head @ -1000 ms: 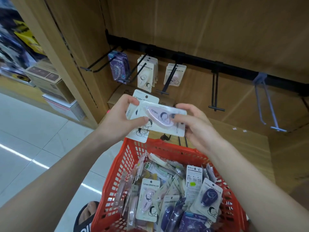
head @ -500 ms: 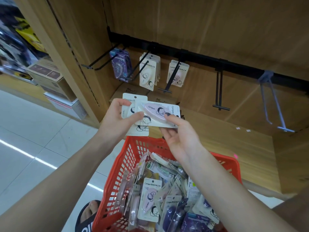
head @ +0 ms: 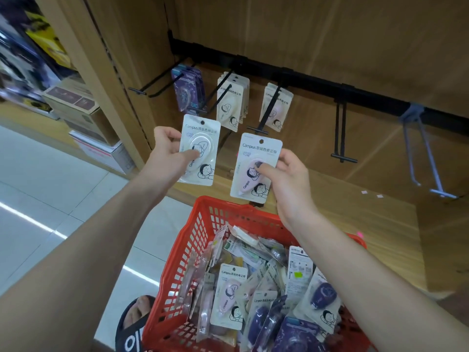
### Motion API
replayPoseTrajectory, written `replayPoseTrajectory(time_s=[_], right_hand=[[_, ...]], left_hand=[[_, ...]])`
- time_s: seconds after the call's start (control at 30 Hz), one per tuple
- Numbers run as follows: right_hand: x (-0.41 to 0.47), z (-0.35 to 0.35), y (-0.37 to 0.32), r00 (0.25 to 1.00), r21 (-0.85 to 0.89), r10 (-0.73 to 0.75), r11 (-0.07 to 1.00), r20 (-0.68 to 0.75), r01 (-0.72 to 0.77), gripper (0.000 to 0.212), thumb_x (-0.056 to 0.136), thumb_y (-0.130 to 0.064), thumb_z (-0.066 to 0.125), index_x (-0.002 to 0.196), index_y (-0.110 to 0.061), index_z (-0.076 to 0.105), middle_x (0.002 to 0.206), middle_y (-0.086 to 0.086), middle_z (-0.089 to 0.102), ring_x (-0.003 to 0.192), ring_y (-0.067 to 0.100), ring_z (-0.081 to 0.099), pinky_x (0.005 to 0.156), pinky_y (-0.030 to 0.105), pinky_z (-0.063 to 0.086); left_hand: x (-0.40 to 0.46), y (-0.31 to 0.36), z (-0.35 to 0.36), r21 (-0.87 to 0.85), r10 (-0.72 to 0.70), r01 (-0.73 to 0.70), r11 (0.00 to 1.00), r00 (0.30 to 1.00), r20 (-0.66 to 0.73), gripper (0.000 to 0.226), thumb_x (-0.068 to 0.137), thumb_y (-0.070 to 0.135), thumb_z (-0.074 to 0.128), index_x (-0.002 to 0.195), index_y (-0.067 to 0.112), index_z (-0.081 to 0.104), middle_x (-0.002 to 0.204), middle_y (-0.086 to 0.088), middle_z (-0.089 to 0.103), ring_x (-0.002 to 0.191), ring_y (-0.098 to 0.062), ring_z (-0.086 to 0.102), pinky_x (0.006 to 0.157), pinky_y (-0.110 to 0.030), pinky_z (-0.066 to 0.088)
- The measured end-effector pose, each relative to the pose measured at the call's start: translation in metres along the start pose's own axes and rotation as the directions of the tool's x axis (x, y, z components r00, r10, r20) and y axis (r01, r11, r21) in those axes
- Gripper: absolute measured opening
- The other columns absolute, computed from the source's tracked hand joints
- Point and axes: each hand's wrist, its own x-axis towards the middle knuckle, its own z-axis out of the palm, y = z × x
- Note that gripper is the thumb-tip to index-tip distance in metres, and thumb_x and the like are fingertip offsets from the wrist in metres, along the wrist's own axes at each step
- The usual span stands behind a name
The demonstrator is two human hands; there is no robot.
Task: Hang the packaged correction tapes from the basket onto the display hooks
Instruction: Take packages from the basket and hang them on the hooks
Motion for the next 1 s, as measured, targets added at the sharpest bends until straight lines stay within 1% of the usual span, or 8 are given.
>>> replayPoseTrajectory(time_s=[0.07, 0.17, 0.33, 0.43, 0.6, 0.73, 0.9, 1.0], right_hand=[[0.006, 0.003, -0.001, 1.0, -0.023, -0.02, 1.0, 0.008, 0.02, 0.027, 0.096, -0.002, 0.067, 0.117, -0.017, 0.067, 0.105, -0.005, 0.081, 0.097, 0.014, 0.078, 0.074, 0.028, 0.061], [0.013, 0.006, -0.001, 0.999, -0.043, -0.037, 0.998, 0.006, 0.037, 0.027, 0.096, -0.003, 0.067, 0.119, -0.019, 0.067, 0.104, -0.006, 0.081, 0.095, 0.014, 0.078, 0.073, 0.029, 0.063], [0.019, 0.008, 0.0, 0.999, -0.045, -0.051, 0.998, -0.004, 0.051, 0.027, 0.095, -0.004, 0.068, 0.117, -0.02, 0.067, 0.103, -0.007, 0.081, 0.094, 0.011, 0.078, 0.071, 0.024, 0.06], [0.022, 0.009, 0.001, 0.998, -0.053, -0.054, 0.997, -0.012, 0.053, 0.026, 0.095, -0.006, 0.069, 0.115, -0.021, 0.067, 0.104, -0.007, 0.081, 0.095, 0.012, 0.078, 0.079, 0.034, 0.061], [0.026, 0.011, 0.002, 0.998, -0.07, -0.058, 0.996, -0.016, 0.057, 0.021, 0.096, -0.008, 0.069, 0.113, -0.02, 0.066, 0.104, -0.008, 0.08, 0.095, 0.013, 0.078, 0.087, 0.044, 0.062], [0.029, 0.01, 0.004, 0.996, -0.12, -0.088, 0.989, -0.029, 0.084, 0.019, 0.096, -0.007, 0.069, 0.108, -0.022, 0.065, 0.101, -0.009, 0.08, 0.092, 0.009, 0.078, 0.084, 0.039, 0.062], [0.03, 0.007, 0.007, 0.99, -0.173, -0.137, 0.976, -0.023, 0.131, 0.018, 0.098, -0.008, 0.069, 0.105, -0.024, 0.063, 0.098, -0.014, 0.08, 0.081, 0.005, 0.077, 0.069, 0.022, 0.06], [0.031, 0.009, 0.009, 0.988, -0.182, -0.147, 0.974, -0.04, 0.138, 0.019, 0.097, -0.011, 0.07, 0.103, -0.027, 0.064, 0.1, -0.013, 0.079, 0.09, 0.004, 0.076, 0.078, 0.029, 0.059]], left_hand=[[0.004, 0.001, 0.001, -0.041, 0.005, -0.005, 0.999, 1.0, -0.003, 0.04, 0.098, 0.016, 0.071, 0.103, 0.033, 0.036, 0.109, 0.005, 0.079, 0.083, -0.02, 0.08, 0.06, -0.029, 0.062], [0.01, 0.006, 0.002, -0.069, 0.004, -0.005, 0.998, 1.0, -0.012, 0.038, 0.099, 0.016, 0.071, 0.112, 0.031, 0.038, 0.107, 0.007, 0.079, 0.084, -0.019, 0.08, 0.06, -0.03, 0.063], [0.017, 0.006, 0.008, -0.071, 0.007, -0.01, 0.997, 0.999, -0.035, 0.038, 0.098, 0.019, 0.072, 0.118, 0.034, 0.043, 0.106, 0.007, 0.074, 0.079, -0.013, 0.079, 0.057, -0.024, 0.06], [0.021, 0.005, 0.013, -0.07, 0.008, -0.011, 0.997, 0.999, -0.049, 0.04, 0.098, 0.018, 0.072, 0.12, 0.034, 0.042, 0.102, 0.009, 0.072, 0.076, -0.01, 0.079, 0.055, -0.022, 0.059], [0.027, 0.004, 0.016, -0.078, 0.009, -0.015, 0.997, 0.998, -0.07, 0.038, 0.097, 0.02, 0.073, 0.11, 0.04, 0.044, 0.094, 0.012, 0.072, 0.074, -0.01, 0.078, 0.053, -0.023, 0.059], [0.03, 0.001, 0.019, -0.066, -0.002, -0.003, 0.998, 0.998, -0.065, 0.038, 0.098, 0.021, 0.071, 0.114, 0.039, 0.042, 0.1, 0.009, 0.074, 0.077, -0.014, 0.08, 0.059, -0.029, 0.063], [0.031, -0.002, 0.019, -0.044, -0.004, 0.001, 0.999, 0.998, -0.064, 0.038, 0.1, 0.023, 0.07, 0.112, 0.042, 0.04, 0.103, 0.007, 0.076, 0.079, -0.014, 0.08, 0.062, -0.03, 0.064], [0.032, -0.002, 0.02, -0.027, -0.002, 0.001, 1.0, 0.998, -0.058, 0.038, 0.101, 0.022, 0.068, 0.118, 0.038, 0.039, 0.102, 0.007, 0.076, 0.078, -0.013, 0.079, 0.061, -0.028, 0.063]])
